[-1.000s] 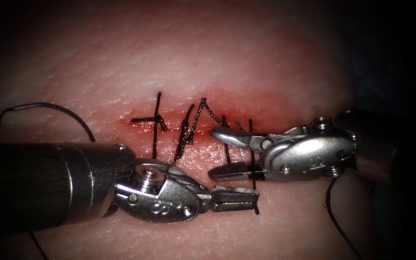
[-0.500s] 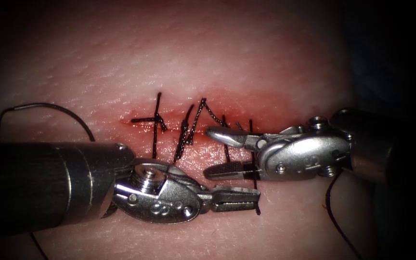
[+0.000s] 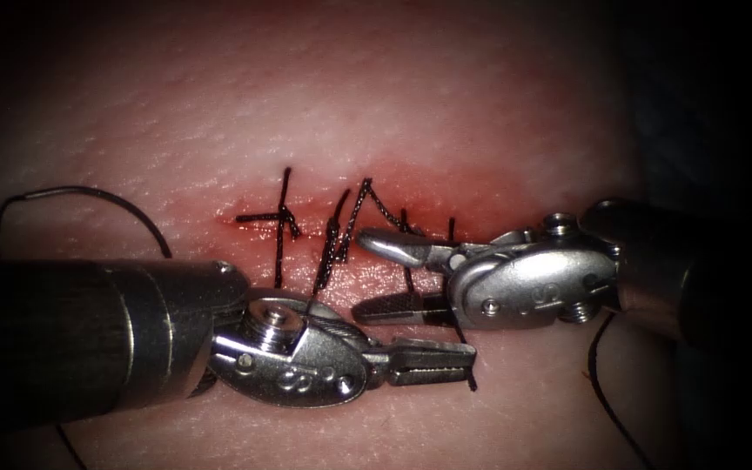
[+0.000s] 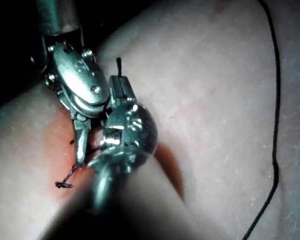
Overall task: Wound Closure
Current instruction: Cut the suture with the right gripper
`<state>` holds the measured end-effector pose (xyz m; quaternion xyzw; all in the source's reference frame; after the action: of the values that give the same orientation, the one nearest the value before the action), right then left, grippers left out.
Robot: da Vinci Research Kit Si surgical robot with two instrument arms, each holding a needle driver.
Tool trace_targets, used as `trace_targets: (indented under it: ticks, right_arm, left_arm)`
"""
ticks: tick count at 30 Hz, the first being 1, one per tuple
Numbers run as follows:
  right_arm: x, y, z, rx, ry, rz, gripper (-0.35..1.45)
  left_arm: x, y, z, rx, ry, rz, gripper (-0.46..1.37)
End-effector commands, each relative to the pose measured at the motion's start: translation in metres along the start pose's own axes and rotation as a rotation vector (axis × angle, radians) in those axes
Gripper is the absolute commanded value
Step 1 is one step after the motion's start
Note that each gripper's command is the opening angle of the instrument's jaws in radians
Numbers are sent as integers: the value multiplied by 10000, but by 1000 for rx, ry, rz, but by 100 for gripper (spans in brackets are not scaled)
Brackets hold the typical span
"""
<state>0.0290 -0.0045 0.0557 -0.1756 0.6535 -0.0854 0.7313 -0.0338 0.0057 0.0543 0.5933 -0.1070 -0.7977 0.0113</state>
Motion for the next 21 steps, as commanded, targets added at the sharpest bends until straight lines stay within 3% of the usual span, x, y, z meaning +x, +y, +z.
trace_targets:
  ticks: [1,11,15,16,18,19,21]
  right_arm:
    - [0,0,0,4,0,0,142]
    - [0,0,1,-5,2,12,132]
    - [0,-2,0,-8,4,22,118]
    - [0,-2,0,-2,3,34,111]
    - [0,-4,0,22,-6,67,80]
    - [0,-4,0,28,-8,67,77]
    - [0,-7,0,54,-22,76,29]
  left_arm:
    - [0,0,0,-1,0,0,-35]
    - [0,0,0,-1,-1,0,-35]
    - [0,0,0,-1,-1,0,-35]
    - [1,0,0,-1,-1,0,-35]
    - [1,0,0,-1,-1,0,-35]
    - [1,0,0,-1,-1,0,-35]
    - [1,0,0,-1,-1,0,-35]
